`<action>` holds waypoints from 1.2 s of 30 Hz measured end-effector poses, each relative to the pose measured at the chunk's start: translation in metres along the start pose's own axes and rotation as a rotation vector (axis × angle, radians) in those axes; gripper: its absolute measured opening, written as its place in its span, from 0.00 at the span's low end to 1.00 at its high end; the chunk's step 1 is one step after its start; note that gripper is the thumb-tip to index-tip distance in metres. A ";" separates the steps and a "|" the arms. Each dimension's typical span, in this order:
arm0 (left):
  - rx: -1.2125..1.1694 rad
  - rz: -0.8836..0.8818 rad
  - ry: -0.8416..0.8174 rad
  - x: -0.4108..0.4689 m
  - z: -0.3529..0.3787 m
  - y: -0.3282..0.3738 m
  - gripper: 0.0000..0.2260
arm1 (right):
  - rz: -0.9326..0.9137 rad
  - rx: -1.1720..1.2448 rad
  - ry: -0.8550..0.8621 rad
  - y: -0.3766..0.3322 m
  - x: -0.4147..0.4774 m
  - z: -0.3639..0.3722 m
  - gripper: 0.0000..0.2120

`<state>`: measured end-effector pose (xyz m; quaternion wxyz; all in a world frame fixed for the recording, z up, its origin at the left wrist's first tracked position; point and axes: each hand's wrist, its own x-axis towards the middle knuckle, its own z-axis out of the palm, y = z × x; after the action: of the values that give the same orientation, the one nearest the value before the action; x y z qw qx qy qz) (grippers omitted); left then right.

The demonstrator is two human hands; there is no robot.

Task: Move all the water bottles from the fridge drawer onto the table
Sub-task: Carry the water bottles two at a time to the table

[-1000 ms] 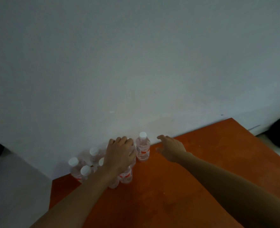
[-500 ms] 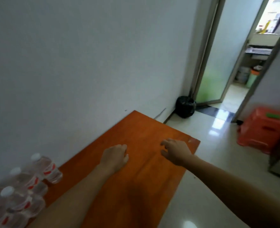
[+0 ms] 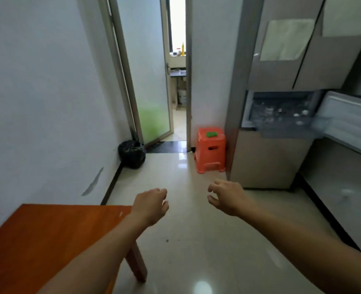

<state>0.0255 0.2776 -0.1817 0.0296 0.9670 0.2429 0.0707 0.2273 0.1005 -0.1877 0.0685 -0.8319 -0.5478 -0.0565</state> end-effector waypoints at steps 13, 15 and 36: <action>-0.042 0.391 -0.038 0.323 0.039 0.105 0.08 | 0.487 -0.045 0.015 0.236 0.075 -0.005 0.13; -0.079 0.452 -0.081 0.358 0.045 0.131 0.09 | 0.547 -0.031 -0.002 0.267 0.071 -0.002 0.14; -0.018 0.559 -0.162 0.676 0.117 0.385 0.10 | 0.754 0.152 0.051 0.661 0.162 0.013 0.10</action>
<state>0.8112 0.2566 -0.1791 0.0367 0.9987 -0.0367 0.0007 0.8985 -0.0087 -0.2071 0.1594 -0.9659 -0.2041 -0.0072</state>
